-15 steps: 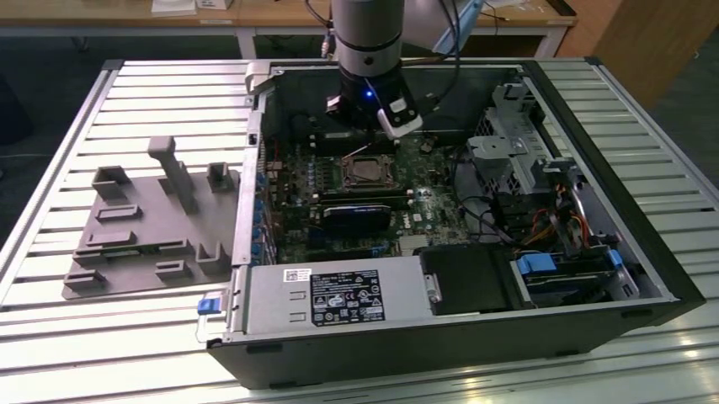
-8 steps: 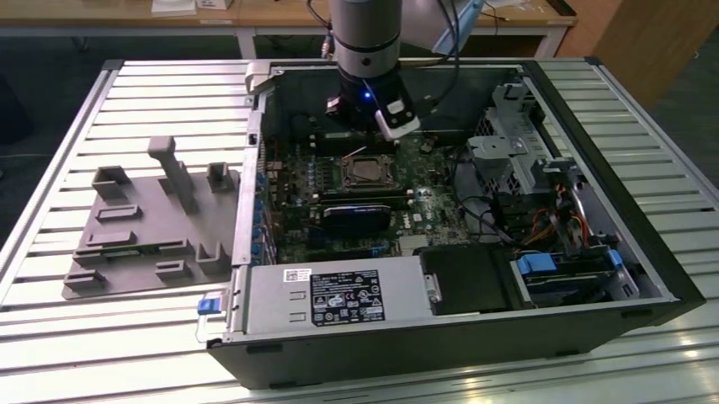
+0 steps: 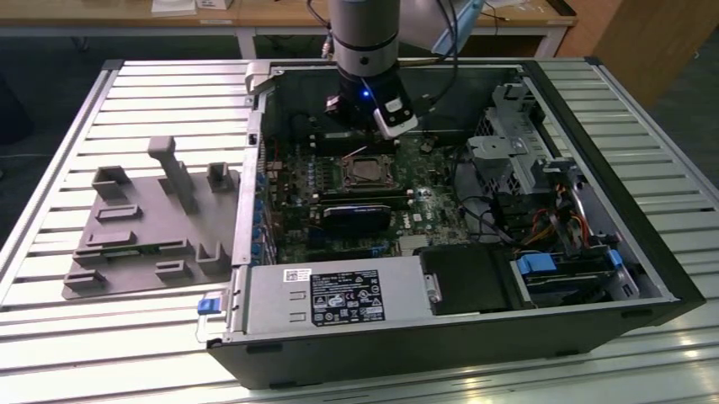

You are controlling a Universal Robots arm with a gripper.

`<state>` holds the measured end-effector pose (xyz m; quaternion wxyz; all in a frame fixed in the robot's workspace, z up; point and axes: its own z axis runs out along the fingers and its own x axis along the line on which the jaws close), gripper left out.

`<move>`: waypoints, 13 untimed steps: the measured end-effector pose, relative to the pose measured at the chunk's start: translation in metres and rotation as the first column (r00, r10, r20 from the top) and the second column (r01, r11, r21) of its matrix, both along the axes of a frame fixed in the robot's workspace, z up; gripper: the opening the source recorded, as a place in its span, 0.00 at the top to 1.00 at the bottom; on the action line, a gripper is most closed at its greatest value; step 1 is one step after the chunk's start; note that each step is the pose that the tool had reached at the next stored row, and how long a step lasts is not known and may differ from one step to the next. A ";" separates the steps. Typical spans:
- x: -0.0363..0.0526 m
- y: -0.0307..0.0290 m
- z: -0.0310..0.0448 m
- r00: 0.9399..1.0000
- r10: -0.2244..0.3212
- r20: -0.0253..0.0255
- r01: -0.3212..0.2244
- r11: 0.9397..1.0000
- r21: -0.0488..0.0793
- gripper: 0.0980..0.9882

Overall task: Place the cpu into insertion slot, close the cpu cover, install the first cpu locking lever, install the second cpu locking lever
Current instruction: 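Install the first cpu locking lever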

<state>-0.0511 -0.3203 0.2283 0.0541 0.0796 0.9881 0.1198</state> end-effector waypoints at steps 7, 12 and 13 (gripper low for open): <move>-0.0003 0.0013 -0.0036 1.000 -0.001 0.008 0.001 1.000 0.000 1.00; -0.0009 0.0029 -0.0066 1.000 -0.002 0.017 0.002 1.000 -0.002 1.00; -0.0010 0.0033 -0.0071 1.000 -0.002 0.018 0.002 1.000 -0.003 1.00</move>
